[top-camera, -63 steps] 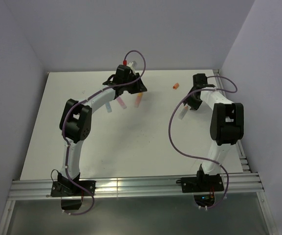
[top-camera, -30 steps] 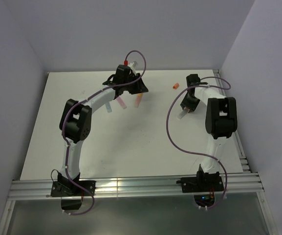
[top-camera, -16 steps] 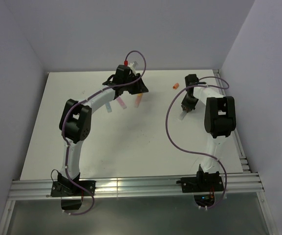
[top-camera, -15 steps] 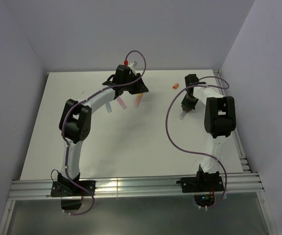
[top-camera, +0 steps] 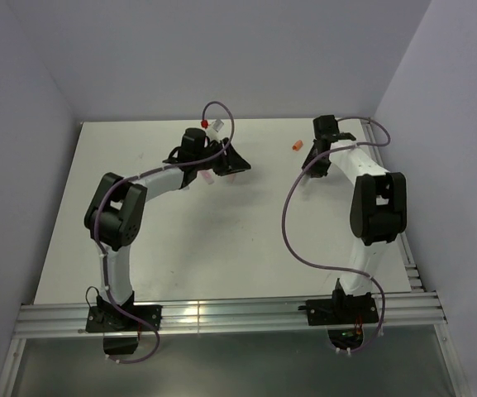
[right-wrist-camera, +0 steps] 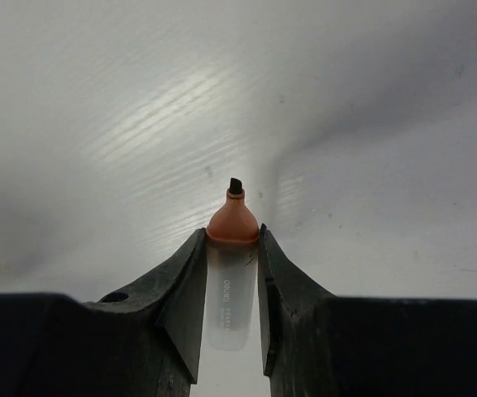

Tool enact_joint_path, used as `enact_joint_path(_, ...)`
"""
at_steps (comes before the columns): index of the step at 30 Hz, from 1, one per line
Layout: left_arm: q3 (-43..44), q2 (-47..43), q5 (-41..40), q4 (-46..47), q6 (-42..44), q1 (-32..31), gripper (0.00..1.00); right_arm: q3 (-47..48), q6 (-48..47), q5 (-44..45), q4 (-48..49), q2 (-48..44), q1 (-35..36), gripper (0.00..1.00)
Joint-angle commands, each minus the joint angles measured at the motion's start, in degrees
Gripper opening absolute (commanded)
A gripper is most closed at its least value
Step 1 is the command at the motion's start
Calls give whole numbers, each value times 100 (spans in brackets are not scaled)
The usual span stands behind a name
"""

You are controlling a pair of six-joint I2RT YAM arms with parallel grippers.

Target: Insert the pens into the pen caps

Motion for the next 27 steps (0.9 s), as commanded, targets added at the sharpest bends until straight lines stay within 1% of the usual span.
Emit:
enact_joint_path(1,-413,-450,431,1432,-480,28,46,183,99,-236,230,-606,225,0)
enact_joint_path(3,-607,-441,519,1889,-717,28,47,280,134,-262,221,-721,357,0)
enact_joint_path(5,-660,-380,651,2083,-910,28,48,437,169,-289,178,-791,603,0)
enact_joint_path(9,-827,-371,844,2461,-990,20,49,737,222,-307,169,-818,1025,0)
enact_joint_path(10,-862,-397,862,2488,-964,11,50,824,240,-280,108,-792,1182,0)
enact_joint_path(17,-1003,-494,836,2339,-815,-77,50,1518,293,-175,-77,-510,1684,0)
enact_joint_path(22,-1047,-511,853,2444,-867,-112,50,1870,284,-69,-253,-308,1904,0)
enact_joint_path(27,-1074,-564,853,2453,-876,-112,50,1959,275,-17,-297,-246,2018,0)
